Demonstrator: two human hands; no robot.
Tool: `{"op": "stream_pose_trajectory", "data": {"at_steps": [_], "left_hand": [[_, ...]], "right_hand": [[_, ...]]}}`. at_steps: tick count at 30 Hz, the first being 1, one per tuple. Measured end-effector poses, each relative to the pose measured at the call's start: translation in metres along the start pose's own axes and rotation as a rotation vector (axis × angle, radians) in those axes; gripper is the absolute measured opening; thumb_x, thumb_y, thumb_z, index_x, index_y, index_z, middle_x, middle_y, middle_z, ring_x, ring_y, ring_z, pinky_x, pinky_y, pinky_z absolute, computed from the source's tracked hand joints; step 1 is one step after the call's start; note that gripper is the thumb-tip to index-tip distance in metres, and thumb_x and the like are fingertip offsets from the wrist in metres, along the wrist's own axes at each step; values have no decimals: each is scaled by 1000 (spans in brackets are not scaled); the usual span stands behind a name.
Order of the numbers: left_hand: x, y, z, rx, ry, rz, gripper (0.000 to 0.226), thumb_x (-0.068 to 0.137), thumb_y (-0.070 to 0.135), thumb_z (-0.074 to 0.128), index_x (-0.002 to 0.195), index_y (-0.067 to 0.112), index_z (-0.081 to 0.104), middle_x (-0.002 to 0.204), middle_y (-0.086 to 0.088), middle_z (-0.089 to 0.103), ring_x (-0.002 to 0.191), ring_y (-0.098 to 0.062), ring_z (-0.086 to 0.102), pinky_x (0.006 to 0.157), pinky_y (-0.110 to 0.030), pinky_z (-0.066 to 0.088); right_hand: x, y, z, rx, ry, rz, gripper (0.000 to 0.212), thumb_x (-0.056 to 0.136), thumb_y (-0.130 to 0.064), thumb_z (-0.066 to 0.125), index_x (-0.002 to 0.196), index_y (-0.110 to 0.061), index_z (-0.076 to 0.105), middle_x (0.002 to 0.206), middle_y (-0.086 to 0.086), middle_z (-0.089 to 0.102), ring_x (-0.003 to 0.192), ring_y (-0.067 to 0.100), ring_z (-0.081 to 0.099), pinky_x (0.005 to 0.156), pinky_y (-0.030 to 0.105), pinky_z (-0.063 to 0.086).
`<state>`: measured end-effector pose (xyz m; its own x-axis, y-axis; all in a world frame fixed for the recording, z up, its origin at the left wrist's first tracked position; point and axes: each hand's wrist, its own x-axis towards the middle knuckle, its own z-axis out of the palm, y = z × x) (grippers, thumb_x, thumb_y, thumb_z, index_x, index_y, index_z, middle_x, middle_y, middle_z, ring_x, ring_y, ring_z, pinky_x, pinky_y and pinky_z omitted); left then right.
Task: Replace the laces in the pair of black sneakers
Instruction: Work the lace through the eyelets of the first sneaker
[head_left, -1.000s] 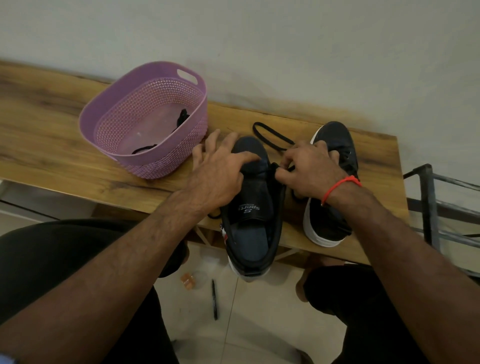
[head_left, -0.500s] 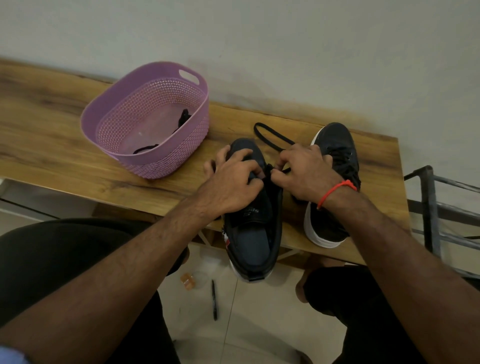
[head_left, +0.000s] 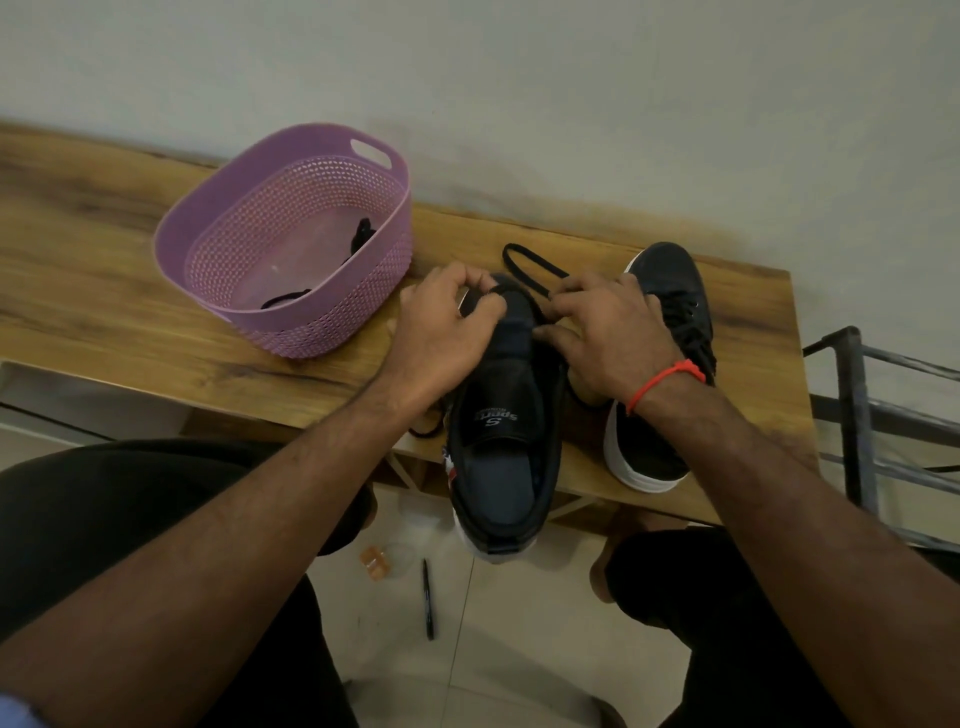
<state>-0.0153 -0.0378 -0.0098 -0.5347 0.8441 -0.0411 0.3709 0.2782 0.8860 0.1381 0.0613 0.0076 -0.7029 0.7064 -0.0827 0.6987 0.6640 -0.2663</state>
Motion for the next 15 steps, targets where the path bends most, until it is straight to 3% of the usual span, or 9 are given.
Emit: {"op": "stream_pose_trajectory", "data": {"at_steps": [2, 4, 7, 8, 12, 15], "left_hand": [[-3, 3, -1, 173, 44, 105, 21, 88, 35, 68, 104, 37, 54, 124, 18, 56, 123, -10, 42, 102, -38, 27], [-7, 7, -3, 236, 80, 233, 23, 86, 34, 72, 101, 36, 55, 130, 18, 53, 126, -10, 35, 96, -36, 21], [-9, 6, -2, 368, 18, 319, 15, 83, 45, 75, 92, 37, 66, 143, 17, 47, 135, -17, 28, 97, -38, 20], [-9, 4, 0, 404, -8, 319, 17, 84, 49, 74, 95, 38, 69, 146, 16, 46, 136, -19, 26, 98, -40, 21], [-9, 2, 3, 460, -13, 302, 32, 86, 57, 70, 112, 39, 71, 147, 16, 47, 135, -21, 28, 98, -41, 25], [-8, 3, 1, 462, 17, 259, 38, 87, 57, 69, 120, 39, 69, 147, 17, 47, 135, -20, 28, 94, -37, 19]], "right_hand": [[3, 1, 3, 115, 97, -20, 17, 94, -43, 60, 100, -30, 69, 124, -7, 55, 122, 25, 44, 102, 48, 38], [6, 1, 3, 293, 239, -29, 9, 92, -38, 65, 85, -32, 63, 107, -8, 56, 110, 19, 52, 97, 44, 45], [7, -4, -3, 607, 343, 4, 13, 91, -27, 70, 83, -18, 64, 97, -9, 55, 94, 3, 53, 86, 14, 41], [6, -6, -5, 675, 348, 2, 13, 91, -26, 70, 87, -13, 68, 97, -10, 56, 95, 0, 54, 84, 11, 41], [6, -8, 0, 729, 295, -75, 18, 91, -28, 70, 93, -10, 72, 106, 1, 64, 107, 9, 57, 95, 30, 48], [5, -10, 1, 791, 238, -111, 18, 91, -25, 70, 95, -7, 72, 110, 6, 63, 109, 12, 57, 92, 24, 48]]}}
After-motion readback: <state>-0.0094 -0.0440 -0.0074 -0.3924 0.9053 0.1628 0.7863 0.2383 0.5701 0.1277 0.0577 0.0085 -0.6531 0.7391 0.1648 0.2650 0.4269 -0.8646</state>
